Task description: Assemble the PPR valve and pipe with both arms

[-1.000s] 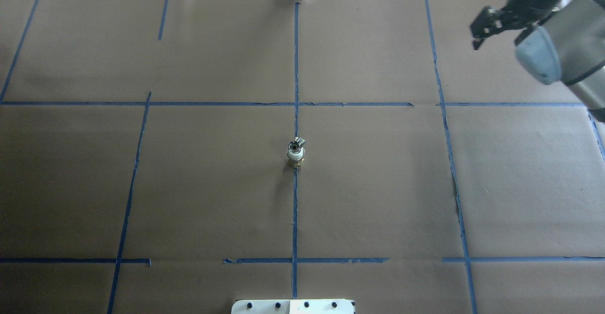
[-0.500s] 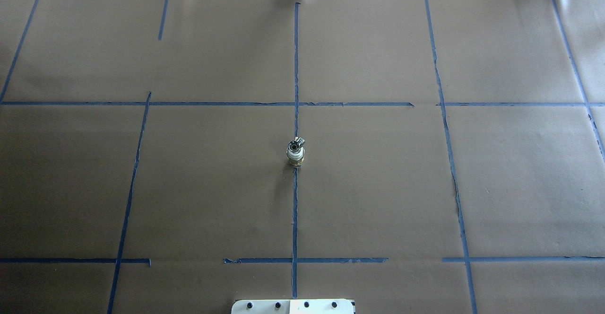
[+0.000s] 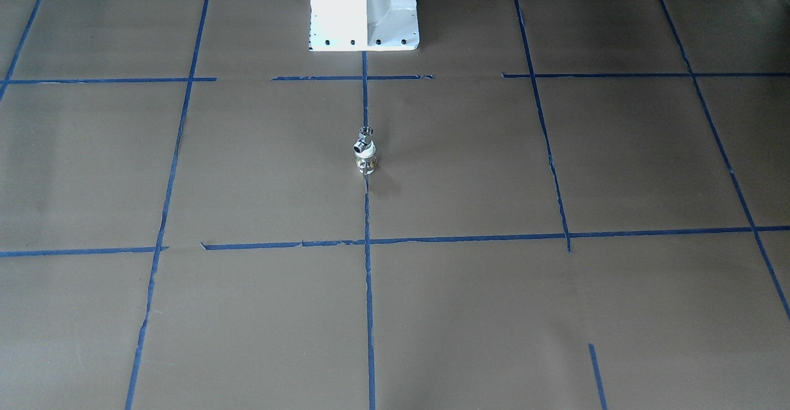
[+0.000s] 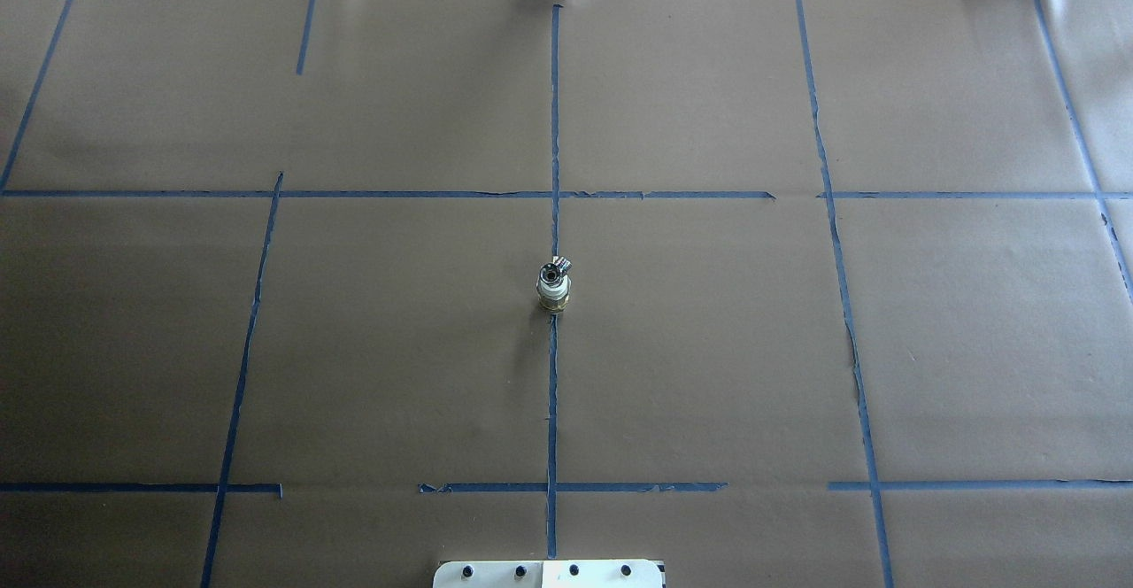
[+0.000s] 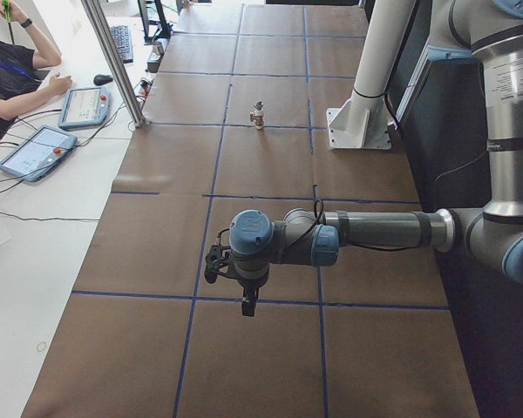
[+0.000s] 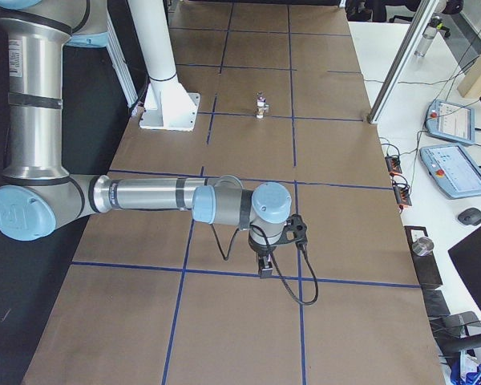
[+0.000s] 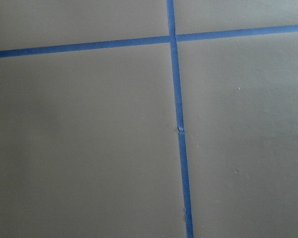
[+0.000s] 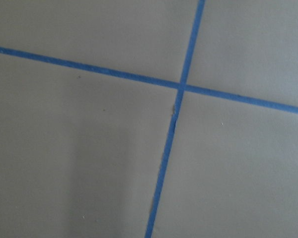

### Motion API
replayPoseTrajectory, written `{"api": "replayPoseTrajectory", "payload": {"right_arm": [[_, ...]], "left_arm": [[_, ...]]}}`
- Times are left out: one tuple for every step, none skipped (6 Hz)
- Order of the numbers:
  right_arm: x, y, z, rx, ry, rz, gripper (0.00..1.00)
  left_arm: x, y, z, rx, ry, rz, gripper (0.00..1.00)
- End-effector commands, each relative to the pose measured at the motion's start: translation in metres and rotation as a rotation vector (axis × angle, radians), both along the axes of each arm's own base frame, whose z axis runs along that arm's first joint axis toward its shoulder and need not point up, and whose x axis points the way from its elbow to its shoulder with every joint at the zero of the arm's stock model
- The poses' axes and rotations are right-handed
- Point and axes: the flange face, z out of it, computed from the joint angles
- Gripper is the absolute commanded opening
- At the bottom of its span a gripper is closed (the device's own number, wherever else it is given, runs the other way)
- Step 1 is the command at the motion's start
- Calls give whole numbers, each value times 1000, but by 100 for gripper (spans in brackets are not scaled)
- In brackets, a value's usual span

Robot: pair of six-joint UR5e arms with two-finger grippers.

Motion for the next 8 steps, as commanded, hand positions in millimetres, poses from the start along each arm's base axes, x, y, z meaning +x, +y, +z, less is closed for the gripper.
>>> {"api": "replayPoseTrajectory", "payload": {"right_arm": [[2, 24, 18, -31, -1, 14, 100], [1, 23, 17, -27, -4, 11, 100], [1, 23, 17, -27, -4, 11, 100], [1, 24, 19, -33, -9, 12, 100], [1, 24, 20, -35, -10, 12, 100], [0, 24, 20, -35, -12, 12, 100], [-1, 24, 19, -33, -27, 12, 100], [-1, 24, 19, -33, -32, 12, 100]], "left_arm": [[0, 13, 11, -26, 1, 1, 100], [1, 10, 23, -48, 1, 4, 100], [1, 10, 21, -42, 1, 5, 100], [1, 11, 22, -44, 1, 5, 100], [1, 9, 20, -39, 1, 5, 100], [1, 8, 18, -36, 1, 5, 100], [1, 9, 19, -37, 1, 5, 100], [1, 8, 19, -38, 1, 5, 100]]}}
